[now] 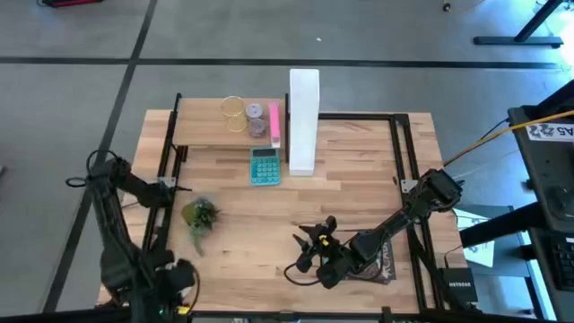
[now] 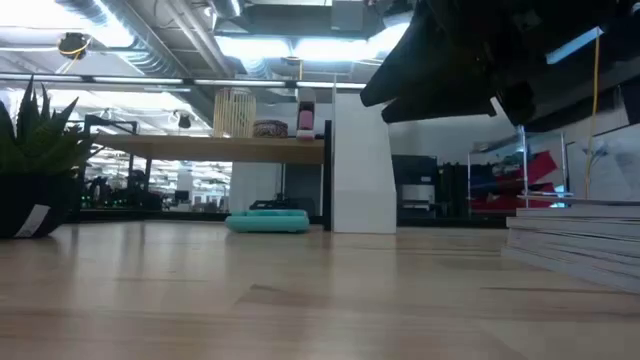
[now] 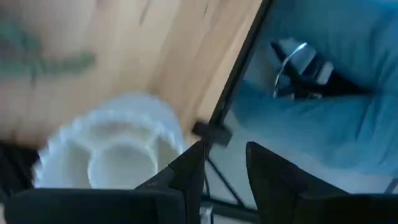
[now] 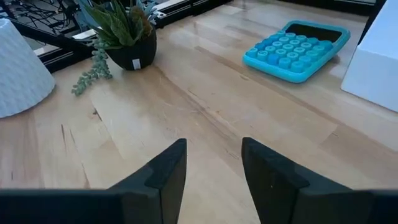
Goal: Stock shelves
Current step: Put the white pen organizer on the shelf
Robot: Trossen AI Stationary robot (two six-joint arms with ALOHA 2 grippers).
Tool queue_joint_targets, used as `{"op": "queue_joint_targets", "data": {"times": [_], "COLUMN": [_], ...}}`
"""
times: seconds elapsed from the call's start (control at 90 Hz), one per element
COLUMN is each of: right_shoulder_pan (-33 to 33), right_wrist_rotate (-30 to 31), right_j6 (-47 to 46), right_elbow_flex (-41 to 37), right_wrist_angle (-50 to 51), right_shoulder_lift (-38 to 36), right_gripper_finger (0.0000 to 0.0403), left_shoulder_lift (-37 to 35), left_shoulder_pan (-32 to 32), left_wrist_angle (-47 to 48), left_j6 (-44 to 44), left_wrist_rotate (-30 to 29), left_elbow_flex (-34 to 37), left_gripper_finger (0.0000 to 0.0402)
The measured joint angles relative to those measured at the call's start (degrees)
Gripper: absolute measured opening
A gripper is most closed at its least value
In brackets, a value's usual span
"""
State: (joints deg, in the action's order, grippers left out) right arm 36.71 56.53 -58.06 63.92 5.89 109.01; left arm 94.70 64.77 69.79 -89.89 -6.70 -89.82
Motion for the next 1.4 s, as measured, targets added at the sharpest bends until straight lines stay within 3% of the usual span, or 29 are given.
{"op": "queue_joint_targets", "data": {"times": [0.156, 0.456, 0.6, 0.833, 1.022, 1.1, 1.4], "right_shoulder_pan": [0.0, 0.0, 0.0, 0.0, 0.0, 0.0, 0.0], "right_wrist_rotate": [-0.1, -0.2, -0.1, -0.1, -0.1, -0.1, 0.3], "right_j6": [0.0, 0.0, 0.0, 0.0, 0.0, 0.0, 0.0], "right_elbow_flex": [0.0, 0.0, 0.0, 0.0, 0.0, 0.0, 0.0], "right_wrist_angle": [0.0, -0.1, -0.1, -0.2, -0.2, -0.2, -0.2], "right_shoulder_lift": [0.0, 0.0, 0.0, 0.0, 0.0, 0.0, 0.0], "right_gripper_finger": [0.0138, 0.0138, 0.0138, 0.0138, 0.0138, 0.0138, 0.0138], "left_shoulder_lift": [0.0, 0.0, 0.0, 0.0, 0.0, 0.0, -0.4], "left_shoulder_pan": [3.1, 4.7, 4.4, 3.4, 1.3, 0.1, -6.6], "left_wrist_angle": [-0.8, -4.6, -8.1, -8.8, -9.2, -9.2, -5.1], "left_j6": [-5.1, -10.7, -12.3, -20.8, -23.0, -22.3, -9.1], "left_wrist_rotate": [1.4, 0.7, 0.7, 2.5, 4.4, 5.8, 6.8], "left_elbow_flex": [3.2, 8.6, 11.2, 15.4, 16.7, 16.6, 7.4], "left_gripper_finger": [0.0118, 0.0239, 0.0258, 0.0216, 0.0129, 0.0094, 0.0075]}}
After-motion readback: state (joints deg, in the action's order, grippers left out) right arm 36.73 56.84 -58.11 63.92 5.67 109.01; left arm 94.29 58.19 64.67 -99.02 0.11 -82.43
